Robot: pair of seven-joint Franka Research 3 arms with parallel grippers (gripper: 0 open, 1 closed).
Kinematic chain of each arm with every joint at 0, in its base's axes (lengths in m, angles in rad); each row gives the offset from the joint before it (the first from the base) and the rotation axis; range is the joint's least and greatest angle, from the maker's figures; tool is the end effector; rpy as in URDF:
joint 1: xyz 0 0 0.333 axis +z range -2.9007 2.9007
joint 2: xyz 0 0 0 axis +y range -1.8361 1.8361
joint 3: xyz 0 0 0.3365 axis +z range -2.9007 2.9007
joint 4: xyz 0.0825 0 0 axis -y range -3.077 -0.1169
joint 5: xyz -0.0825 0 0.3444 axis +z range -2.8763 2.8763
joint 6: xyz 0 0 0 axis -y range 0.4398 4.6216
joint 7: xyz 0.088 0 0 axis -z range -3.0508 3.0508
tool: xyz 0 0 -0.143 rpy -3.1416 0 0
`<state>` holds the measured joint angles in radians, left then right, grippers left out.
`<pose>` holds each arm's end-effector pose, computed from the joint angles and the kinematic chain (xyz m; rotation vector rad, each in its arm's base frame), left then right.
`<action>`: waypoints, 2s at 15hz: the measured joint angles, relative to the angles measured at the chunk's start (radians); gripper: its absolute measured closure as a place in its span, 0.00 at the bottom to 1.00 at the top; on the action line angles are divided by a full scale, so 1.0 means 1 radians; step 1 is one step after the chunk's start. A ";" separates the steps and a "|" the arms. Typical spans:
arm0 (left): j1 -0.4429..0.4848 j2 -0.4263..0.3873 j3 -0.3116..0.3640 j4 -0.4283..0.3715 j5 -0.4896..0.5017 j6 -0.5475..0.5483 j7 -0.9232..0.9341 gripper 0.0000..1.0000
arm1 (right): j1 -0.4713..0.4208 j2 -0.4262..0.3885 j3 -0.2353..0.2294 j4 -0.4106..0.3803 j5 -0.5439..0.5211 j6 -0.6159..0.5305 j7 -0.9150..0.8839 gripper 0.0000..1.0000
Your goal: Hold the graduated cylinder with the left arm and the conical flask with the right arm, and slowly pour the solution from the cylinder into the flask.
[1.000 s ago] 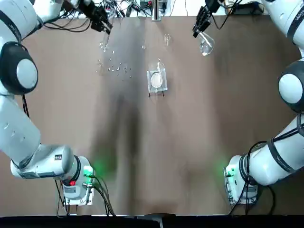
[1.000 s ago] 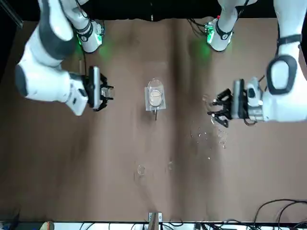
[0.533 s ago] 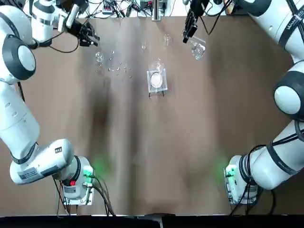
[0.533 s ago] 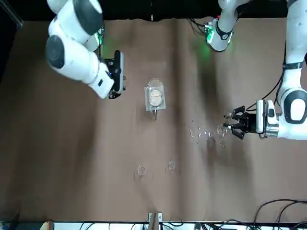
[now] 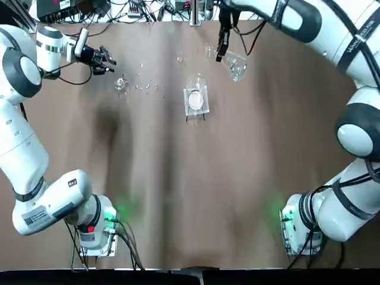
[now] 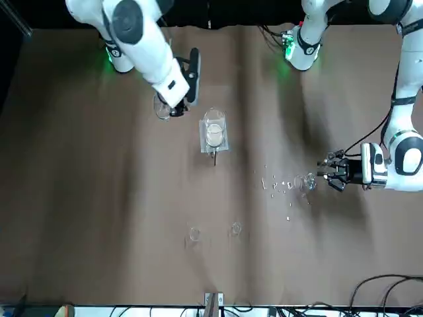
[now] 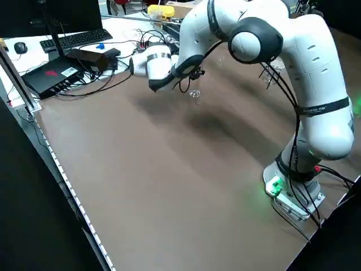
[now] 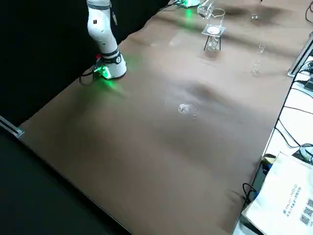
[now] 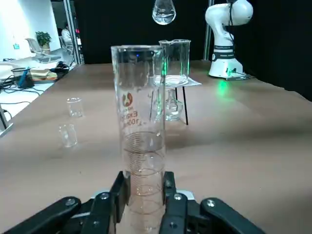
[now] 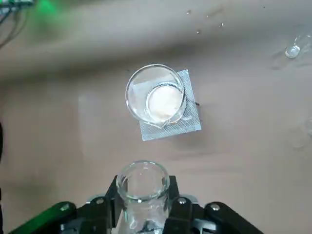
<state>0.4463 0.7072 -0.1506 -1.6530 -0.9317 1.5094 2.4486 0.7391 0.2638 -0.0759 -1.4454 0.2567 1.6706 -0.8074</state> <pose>0.5863 0.0664 0.2457 1.2645 -1.5392 0.9513 0.4507 0.4020 0.5283 -2.1812 -1.9175 0.0301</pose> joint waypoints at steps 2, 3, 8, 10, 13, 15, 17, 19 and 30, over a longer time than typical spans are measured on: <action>0.014 0.019 0.000 0.000 0.000 -0.001 0.014 0.66 | 0.031 0.035 0.000 0.034 -0.052 0.002 0.041 0.61; 0.018 0.025 0.000 0.000 0.000 -0.001 0.018 0.66 | 0.044 0.053 0.000 0.049 -0.077 0.002 0.059 0.61; 0.021 0.034 0.001 0.000 0.000 -0.001 0.020 0.66 | 0.067 0.094 -0.001 0.081 -0.108 0.003 0.082 0.61; 0.021 0.034 0.001 0.001 0.000 -0.001 0.020 0.66 | 0.074 0.103 -0.001 0.093 -0.132 0.002 0.092 0.61; 0.021 0.036 0.002 0.001 0.000 0.000 0.020 0.66 | 0.091 0.120 -0.001 0.102 -0.170 0.003 0.116 0.61; 0.021 0.038 0.002 0.001 0.000 0.002 0.020 0.66 | 0.095 0.126 -0.001 0.103 -0.176 0.004 0.125 0.61; 0.021 0.041 0.003 0.001 0.000 0.004 0.020 0.66 | 0.097 0.133 -0.001 0.106 -0.181 0.005 0.127 0.61; 0.021 0.049 0.003 0.001 0.000 0.011 0.020 0.66 | 0.104 0.139 -0.001 0.107 -0.196 0.005 0.127 0.61; 0.017 0.054 0.005 0.010 0.020 0.023 0.016 0.00 | 0.180 0.186 -0.001 0.112 -0.331 0.006 0.162 0.61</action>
<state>0.4638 0.7616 -0.1456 -1.6429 -0.9117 1.5325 2.4645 0.9193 0.4500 -0.0769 -1.3336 -0.0741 1.6768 -0.6449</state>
